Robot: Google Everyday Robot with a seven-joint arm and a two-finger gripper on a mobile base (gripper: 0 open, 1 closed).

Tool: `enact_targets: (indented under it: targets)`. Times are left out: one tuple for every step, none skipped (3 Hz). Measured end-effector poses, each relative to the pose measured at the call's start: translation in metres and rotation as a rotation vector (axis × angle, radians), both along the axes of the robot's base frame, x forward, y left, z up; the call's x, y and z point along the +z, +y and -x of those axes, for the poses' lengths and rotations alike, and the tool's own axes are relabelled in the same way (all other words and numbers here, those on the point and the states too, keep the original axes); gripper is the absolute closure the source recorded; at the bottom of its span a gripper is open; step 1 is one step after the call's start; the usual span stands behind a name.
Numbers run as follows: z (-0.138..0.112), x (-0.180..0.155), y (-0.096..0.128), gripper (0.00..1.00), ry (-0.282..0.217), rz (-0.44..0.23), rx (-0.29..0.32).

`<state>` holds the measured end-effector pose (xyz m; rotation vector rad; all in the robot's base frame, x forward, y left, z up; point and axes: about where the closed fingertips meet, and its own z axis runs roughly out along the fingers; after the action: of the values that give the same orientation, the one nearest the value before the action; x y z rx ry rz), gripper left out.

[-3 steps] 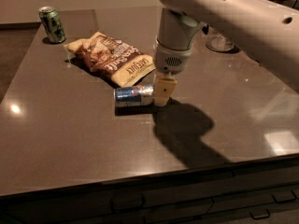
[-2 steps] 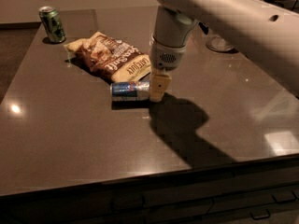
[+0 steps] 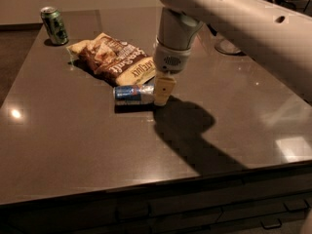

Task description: Move redbull can near brown chip bag

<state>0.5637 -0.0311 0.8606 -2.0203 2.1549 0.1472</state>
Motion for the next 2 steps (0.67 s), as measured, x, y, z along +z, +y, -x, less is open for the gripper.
enact_targets:
  targets:
    - [-0.0006,-0.0003,0.001,0.06,-0.003,-0.002,0.0]
    - [-0.0009,-0.0005,0.0018,0.0,-0.005,-0.003,0.001]
